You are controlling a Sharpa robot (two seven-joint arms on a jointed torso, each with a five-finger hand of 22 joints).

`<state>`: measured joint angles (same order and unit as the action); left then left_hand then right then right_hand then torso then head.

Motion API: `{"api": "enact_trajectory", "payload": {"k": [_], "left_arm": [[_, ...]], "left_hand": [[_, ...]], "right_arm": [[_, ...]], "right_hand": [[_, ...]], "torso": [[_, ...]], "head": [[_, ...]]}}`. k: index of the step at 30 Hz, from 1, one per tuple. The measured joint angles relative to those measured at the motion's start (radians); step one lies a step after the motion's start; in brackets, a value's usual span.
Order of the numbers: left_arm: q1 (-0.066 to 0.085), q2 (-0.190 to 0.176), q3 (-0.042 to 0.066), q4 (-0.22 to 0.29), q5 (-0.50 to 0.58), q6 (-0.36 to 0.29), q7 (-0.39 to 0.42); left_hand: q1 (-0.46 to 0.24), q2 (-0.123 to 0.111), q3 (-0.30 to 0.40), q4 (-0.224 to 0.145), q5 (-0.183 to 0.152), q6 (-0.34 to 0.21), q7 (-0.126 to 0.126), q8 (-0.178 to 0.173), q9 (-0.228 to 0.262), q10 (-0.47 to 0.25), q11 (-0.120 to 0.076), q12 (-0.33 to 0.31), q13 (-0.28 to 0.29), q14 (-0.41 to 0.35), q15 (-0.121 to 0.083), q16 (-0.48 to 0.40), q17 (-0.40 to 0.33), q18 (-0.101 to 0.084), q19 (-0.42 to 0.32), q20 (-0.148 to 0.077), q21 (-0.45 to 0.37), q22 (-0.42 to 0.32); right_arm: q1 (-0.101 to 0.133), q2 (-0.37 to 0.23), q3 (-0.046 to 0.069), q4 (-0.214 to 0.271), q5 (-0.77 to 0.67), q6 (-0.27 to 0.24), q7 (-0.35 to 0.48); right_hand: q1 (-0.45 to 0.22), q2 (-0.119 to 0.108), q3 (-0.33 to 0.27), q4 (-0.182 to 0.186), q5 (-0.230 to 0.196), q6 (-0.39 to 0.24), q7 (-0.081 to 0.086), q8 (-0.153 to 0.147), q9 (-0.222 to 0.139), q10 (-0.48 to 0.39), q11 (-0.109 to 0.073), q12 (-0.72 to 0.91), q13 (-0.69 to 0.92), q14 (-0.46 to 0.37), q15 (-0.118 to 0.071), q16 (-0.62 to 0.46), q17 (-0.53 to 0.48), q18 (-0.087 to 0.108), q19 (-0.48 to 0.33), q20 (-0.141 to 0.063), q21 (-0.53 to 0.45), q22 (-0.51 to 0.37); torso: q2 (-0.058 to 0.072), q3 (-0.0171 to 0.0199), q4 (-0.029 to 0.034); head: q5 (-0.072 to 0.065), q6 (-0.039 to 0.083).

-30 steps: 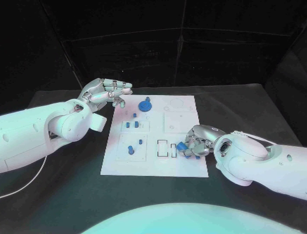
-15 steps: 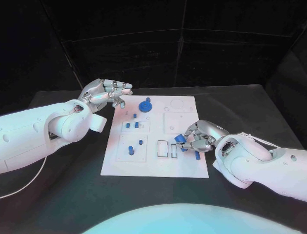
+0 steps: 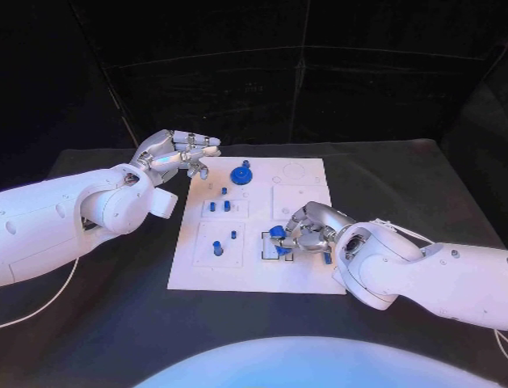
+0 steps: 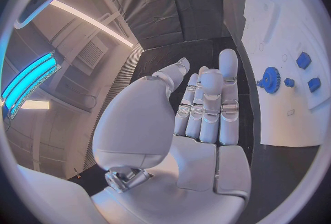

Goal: Assemble the parts on the task board

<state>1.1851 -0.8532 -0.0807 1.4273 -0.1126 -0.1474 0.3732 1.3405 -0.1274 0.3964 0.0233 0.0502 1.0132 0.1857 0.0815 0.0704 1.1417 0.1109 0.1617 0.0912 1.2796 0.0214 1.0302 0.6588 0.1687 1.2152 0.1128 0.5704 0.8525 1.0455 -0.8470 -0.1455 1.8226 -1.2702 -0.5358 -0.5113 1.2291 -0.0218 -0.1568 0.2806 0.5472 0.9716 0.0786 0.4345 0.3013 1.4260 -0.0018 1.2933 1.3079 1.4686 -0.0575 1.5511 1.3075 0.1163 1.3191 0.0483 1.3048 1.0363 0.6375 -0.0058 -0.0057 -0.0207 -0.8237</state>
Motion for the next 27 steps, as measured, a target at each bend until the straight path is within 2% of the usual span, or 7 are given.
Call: {"api": "enact_trajectory", "payload": {"k": [2,8,11,14,21,24,27], "left_arm": [[0.000,0.000,0.000,0.000,0.000,0.000,0.000],[0.000,0.000,0.000,0.000,0.000,0.002,-0.001],[0.000,0.000,0.000,0.000,0.000,0.002,-0.001],[0.000,0.001,0.000,0.000,0.000,0.002,-0.001],[0.000,0.002,0.000,-0.001,0.000,0.003,-0.002],[0.000,0.002,0.000,-0.001,0.000,0.003,-0.002],[0.000,0.002,0.000,-0.002,0.000,0.004,-0.002]], "left_hand": [[0.000,0.000,0.000,0.000,0.000,0.000,0.000,0.000,0.000,0.000,0.000,0.000,0.000,0.000,0.000,0.000,0.000,0.000,0.000,0.000,0.000,0.000],[0.000,0.000,0.000,0.000,0.000,0.000,0.000,0.000,0.000,0.000,0.000,0.000,0.000,0.000,0.000,0.000,0.000,0.000,0.000,0.000,0.000,0.000],[0.000,0.000,0.000,0.000,0.000,0.000,0.000,0.000,0.000,0.000,0.000,0.000,0.000,0.000,0.000,0.000,0.000,0.000,0.000,0.000,0.000,0.000],[0.000,0.000,0.000,0.000,0.000,0.000,0.000,0.000,0.000,0.000,0.000,0.000,0.000,0.000,0.000,0.000,0.000,0.000,0.000,0.000,0.000,0.000],[0.000,0.000,0.000,0.000,0.000,0.000,0.000,0.000,0.000,-0.002,-0.002,0.000,0.000,0.000,0.000,0.000,0.000,0.000,0.000,0.000,-0.001,0.000],[0.000,0.000,0.000,0.000,0.000,0.000,0.000,0.000,0.000,-0.007,0.000,0.000,0.000,-0.004,0.004,0.000,-0.003,0.000,0.000,0.000,-0.004,-0.001],[0.000,0.000,0.000,0.000,0.000,0.000,0.000,0.000,0.000,-0.007,0.000,0.000,0.000,-0.004,0.004,0.000,-0.003,0.000,0.000,0.000,-0.004,-0.001]], "right_arm": [[0.000,0.011,0.000,-0.005,0.011,0.012,0.000],[0.000,0.028,0.000,-0.020,0.036,0.036,-0.002],[0.000,0.030,0.000,-0.026,0.043,0.041,-0.006],[0.000,0.032,0.000,-0.032,0.047,0.042,-0.009],[0.000,0.037,0.000,-0.035,0.047,0.038,-0.011],[0.000,0.038,0.000,-0.035,0.045,0.034,-0.011],[0.000,0.037,0.000,-0.034,0.041,0.030,-0.010]], "right_hand": [[-0.002,0.000,-0.001,0.001,-0.009,0.005,-0.005,0.000,0.000,0.000,0.000,0.000,0.000,0.000,0.000,0.000,0.000,0.000,0.000,0.000,0.000,0.000],[-0.025,0.013,-0.009,0.009,-0.033,0.010,-0.004,0.000,-0.001,0.000,0.000,0.000,0.000,-0.002,-0.002,0.000,0.000,0.000,0.000,0.000,0.000,0.001],[-0.045,0.021,-0.025,0.008,-0.099,0.015,-0.009,0.001,0.000,0.004,-0.004,0.000,0.000,-0.004,-0.004,0.000,0.000,0.000,0.000,0.000,0.000,0.001],[-0.067,0.029,-0.047,0.007,-0.194,0.021,-0.014,-0.001,0.003,0.003,-0.004,0.000,0.000,-0.004,-0.004,0.000,0.000,0.000,0.000,0.000,0.000,0.000],[-0.157,0.018,-0.095,0.012,-0.393,0.015,-0.009,-0.001,0.004,-0.001,0.000,-0.030,0.000,-0.004,-0.004,0.000,0.000,0.000,0.000,0.000,0.000,-0.011],[-0.182,0.009,-0.095,0.012,-0.428,0.011,-0.005,-0.001,0.004,-0.002,0.002,-0.037,0.000,-0.004,-0.004,0.000,0.000,0.000,0.000,0.000,-0.004,-0.014],[-0.183,0.007,-0.095,0.012,-0.430,0.011,-0.005,-0.001,0.004,-0.002,0.002,-0.037,0.000,-0.004,-0.004,0.000,0.000,0.000,0.000,0.000,-0.004,-0.016]], "torso": [[0.000,-0.0001,0.0001],[0.000,-0.0001,-0.0004],[0.000,-0.0001,-0.0012],[-0.001,-0.0002,-0.0012],[-0.001,0.0005,-0.0013],[-0.001,0.0005,-0.0015],[-0.001,0.0005,-0.0020]], "head": [[0.000,-0.001],[0.001,-0.002],[0.002,-0.003],[0.002,-0.004],[0.003,-0.002],[0.003,-0.002],[0.003,-0.001]]}}
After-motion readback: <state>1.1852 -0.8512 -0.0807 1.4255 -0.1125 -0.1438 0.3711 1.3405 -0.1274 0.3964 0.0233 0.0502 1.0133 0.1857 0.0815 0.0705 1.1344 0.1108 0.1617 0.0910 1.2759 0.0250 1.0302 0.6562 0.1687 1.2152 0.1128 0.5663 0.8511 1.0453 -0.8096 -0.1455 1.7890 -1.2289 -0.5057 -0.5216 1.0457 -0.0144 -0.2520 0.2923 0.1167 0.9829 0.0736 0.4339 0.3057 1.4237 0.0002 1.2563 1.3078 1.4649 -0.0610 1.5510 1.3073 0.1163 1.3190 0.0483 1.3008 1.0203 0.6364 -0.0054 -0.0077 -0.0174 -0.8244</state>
